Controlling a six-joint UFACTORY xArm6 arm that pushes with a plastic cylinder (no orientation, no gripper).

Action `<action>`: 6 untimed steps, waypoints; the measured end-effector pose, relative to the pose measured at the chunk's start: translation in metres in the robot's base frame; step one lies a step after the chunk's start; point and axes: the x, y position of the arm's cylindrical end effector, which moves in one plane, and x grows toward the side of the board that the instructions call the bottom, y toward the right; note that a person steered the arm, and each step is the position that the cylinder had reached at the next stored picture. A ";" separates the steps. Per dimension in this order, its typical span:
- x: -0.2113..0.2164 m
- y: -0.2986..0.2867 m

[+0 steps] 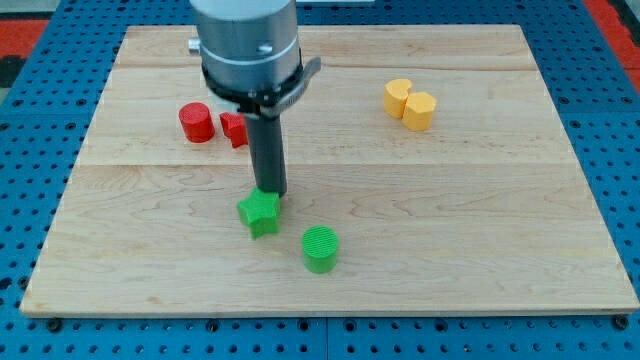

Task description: Move the green star into the green circle

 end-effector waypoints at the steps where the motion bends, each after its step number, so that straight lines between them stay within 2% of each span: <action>1: 0.018 0.023; 2: -0.012 0.006; 3: 0.004 -0.047; 5: 0.033 -0.001; 6: 0.031 -0.015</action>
